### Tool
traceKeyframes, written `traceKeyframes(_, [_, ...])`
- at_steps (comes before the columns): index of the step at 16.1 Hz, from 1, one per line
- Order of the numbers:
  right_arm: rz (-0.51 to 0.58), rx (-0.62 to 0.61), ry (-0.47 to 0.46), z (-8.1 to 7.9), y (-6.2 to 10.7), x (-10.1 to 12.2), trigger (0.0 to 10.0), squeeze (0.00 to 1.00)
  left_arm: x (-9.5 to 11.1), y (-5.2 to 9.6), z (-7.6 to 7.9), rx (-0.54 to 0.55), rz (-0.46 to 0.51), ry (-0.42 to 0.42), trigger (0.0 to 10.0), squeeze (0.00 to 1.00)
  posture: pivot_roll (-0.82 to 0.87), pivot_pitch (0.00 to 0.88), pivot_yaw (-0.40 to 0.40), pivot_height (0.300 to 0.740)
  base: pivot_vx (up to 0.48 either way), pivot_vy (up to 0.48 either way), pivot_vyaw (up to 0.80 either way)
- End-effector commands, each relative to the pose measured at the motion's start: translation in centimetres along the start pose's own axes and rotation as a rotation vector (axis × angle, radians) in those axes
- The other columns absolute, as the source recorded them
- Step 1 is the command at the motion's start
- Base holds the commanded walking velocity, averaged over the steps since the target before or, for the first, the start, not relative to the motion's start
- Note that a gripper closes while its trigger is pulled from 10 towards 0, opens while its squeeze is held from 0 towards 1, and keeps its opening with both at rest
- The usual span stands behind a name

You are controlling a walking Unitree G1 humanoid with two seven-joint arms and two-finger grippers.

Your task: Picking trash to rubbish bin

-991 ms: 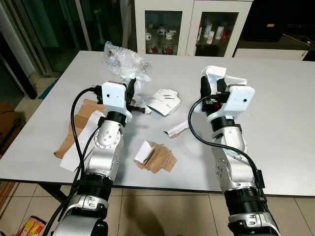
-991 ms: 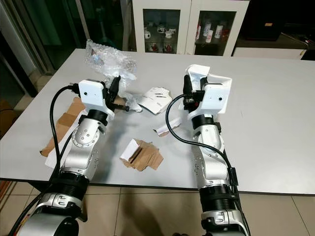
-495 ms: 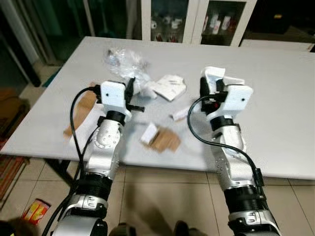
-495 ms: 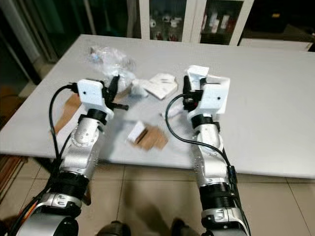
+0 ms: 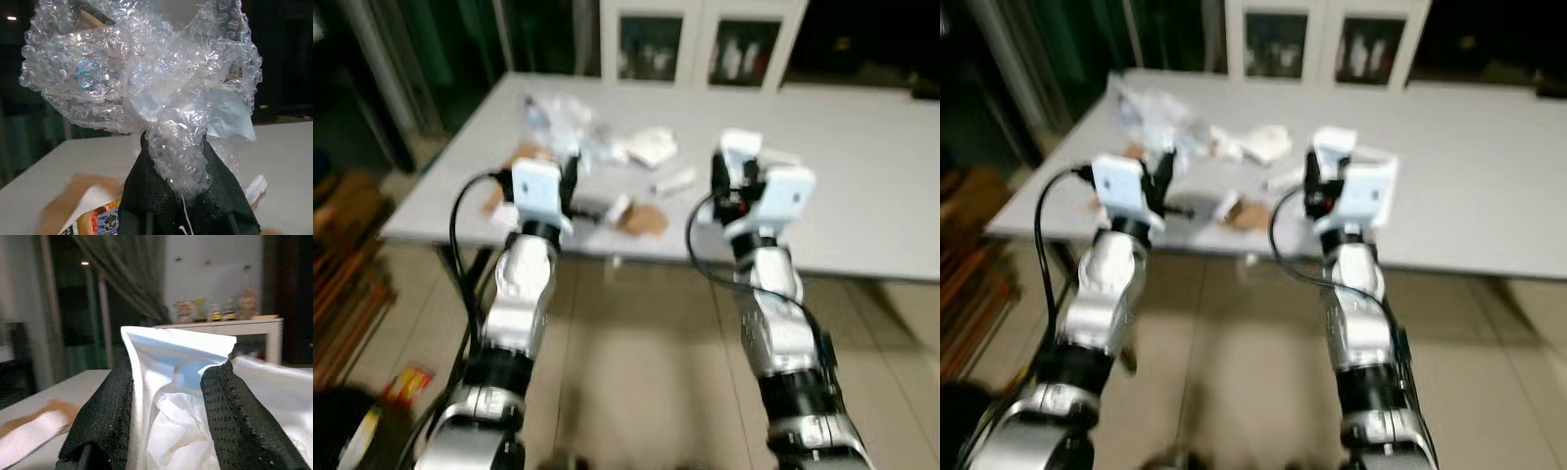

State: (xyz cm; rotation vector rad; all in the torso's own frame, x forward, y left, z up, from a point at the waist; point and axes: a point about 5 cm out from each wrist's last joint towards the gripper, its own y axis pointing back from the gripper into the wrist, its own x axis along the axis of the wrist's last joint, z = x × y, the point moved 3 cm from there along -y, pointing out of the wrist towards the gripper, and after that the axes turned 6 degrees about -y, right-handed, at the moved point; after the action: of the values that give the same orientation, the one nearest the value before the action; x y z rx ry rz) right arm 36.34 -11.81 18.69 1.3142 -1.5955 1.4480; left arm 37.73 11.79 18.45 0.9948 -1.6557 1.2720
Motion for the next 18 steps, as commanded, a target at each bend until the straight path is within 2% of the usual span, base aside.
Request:
traceKeyframes(1, [-0.01,-0.014,0.002,0.3,0.1,-0.2,10.0,0.0,0.3,-0.2,0.1,-0.002,0.005,-0.001,10.0,0.0,0.03,0.0,0.002,0.74,-0.292,0.0,0.0])
traceKeyframes(7, [-0.019,-0.023,0.002,0.6,0.2,-0.4,10.0,0.0,0.2,-0.1,0.1,-0.004,0.002,-0.002,10.0,0.0,0.03,0.0,0.003,0.74,-0.294,0.0,0.0])
traceKeyframes(9, [-0.044,-0.042,0.005,1.2,0.3,-1.0,10.0,0.0,-0.8,0.2,0.1,-0.009,-0.038,-0.015,10.0,0.0,0.03,0.0,0.001,0.74,-0.146,0.0,0.0])
traceKeyframes(10, [-0.093,-0.068,0.014,2.1,0.6,-2.0,10.0,0.0,-3.1,0.9,-0.4,-0.001,-0.142,-0.049,10.0,0.0,0.03,0.0,0.0,0.74,0.0,0.0,0.0])
traceKeyframes(13, [-0.145,-0.084,0.016,2.9,1.1,-3.1,10.0,0.0,-6.2,2.5,-1.2,0.005,-0.275,-0.087,10.0,0.0,0.03,0.0,-0.002,0.74,0.0,0.0,0.0])
traceKeyframes(16, [-0.348,-0.104,0.063,4.4,3.2,-7.4,10.0,0.0,-10.2,5.6,-1.6,-0.007,-0.453,-0.093,10.0,0.0,0.03,0.0,-0.006,0.74,0.0,0.0,0.0])
traceKeyframes(17, [-0.475,-0.121,0.091,5.6,5.2,-9.9,10.0,0.0,-12.5,7.9,-1.8,0.014,-0.57,-0.06,10.0,0.0,0.02,0.0,-0.008,0.74,0.0,0.0,0.0])
traceKeyframes(18, [-0.526,-0.129,0.088,6.0,6.1,-10.9,10.0,0.0,-13.3,8.8,-1.9,0.023,-0.612,-0.053,10.0,0.0,0.03,0.0,-0.008,0.74,0.0,0.0,0.0])
